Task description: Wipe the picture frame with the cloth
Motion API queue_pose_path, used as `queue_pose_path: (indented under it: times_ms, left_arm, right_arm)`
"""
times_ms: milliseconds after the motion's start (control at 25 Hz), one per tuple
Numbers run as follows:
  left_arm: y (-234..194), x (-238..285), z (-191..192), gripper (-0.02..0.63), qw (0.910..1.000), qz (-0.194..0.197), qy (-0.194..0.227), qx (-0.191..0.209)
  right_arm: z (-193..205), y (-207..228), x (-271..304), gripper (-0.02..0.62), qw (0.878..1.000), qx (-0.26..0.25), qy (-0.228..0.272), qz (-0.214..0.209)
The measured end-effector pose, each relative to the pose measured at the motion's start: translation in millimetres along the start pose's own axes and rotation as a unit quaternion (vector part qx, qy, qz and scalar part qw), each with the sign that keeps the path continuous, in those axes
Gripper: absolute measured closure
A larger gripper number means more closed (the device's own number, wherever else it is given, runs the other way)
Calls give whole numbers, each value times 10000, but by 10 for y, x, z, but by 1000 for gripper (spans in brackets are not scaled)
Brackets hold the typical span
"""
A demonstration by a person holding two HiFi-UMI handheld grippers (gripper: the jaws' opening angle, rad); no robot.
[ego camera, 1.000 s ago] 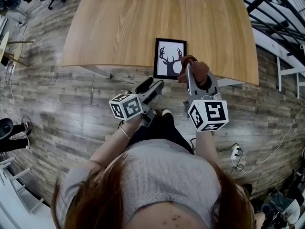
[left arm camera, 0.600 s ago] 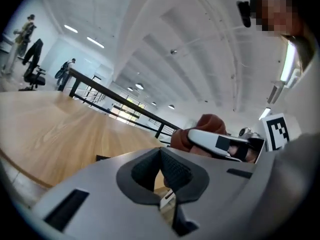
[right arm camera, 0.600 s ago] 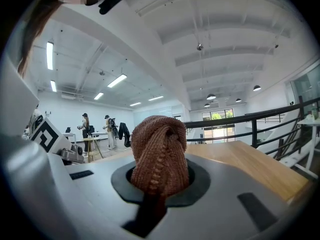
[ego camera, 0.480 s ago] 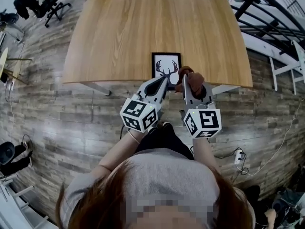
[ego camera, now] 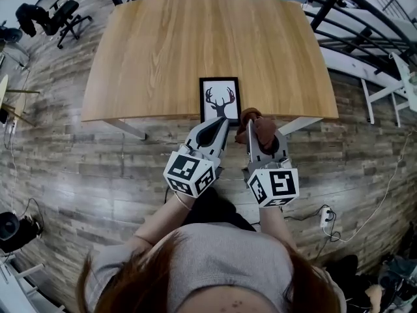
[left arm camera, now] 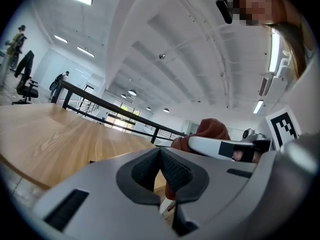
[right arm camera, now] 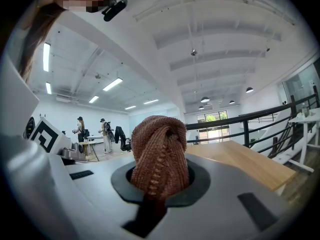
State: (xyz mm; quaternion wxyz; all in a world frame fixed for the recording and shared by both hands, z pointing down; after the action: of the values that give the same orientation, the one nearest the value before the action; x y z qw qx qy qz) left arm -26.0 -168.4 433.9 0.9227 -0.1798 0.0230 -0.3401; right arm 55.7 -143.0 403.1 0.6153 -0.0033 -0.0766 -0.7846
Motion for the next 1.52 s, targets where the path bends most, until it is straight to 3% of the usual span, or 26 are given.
queue_pose_path:
  times_ms: [240,520,800,1080,1520]
  left_arm:
    - [659,-480,217,598,9992,-257,285,79]
    - [1728,-1391,721,598,9940,-912,602,110]
    - [2421,-1875,667,598,9922,-878,808,372]
    - [2650,-2126,468,598,9904,-684,1048,588]
    - [2503,-2330,139,598,9867,-649,1251,809]
  right_arm:
    - [95,-200,-874,549,9994,-63,85,-340]
    - [363,-312,-2339,549,9985,-47,44,-539]
    - [96,-577,-3008,549,9962,-189,361,-775]
    - [-56,-847,-3210,549,9947,-347,557,-797]
    - [-316,-1230,-3156,549,9916,-597,813,-806]
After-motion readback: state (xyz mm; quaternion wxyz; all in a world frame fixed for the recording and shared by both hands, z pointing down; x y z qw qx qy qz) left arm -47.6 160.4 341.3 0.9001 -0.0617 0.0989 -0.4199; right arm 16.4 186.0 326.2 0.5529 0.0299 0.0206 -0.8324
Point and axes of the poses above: the fingertips, and each gripper's own axes: x forward along the fingers, y to its right, z out of its underside, the point moved 2 cm from there along -x, backward along the fingers
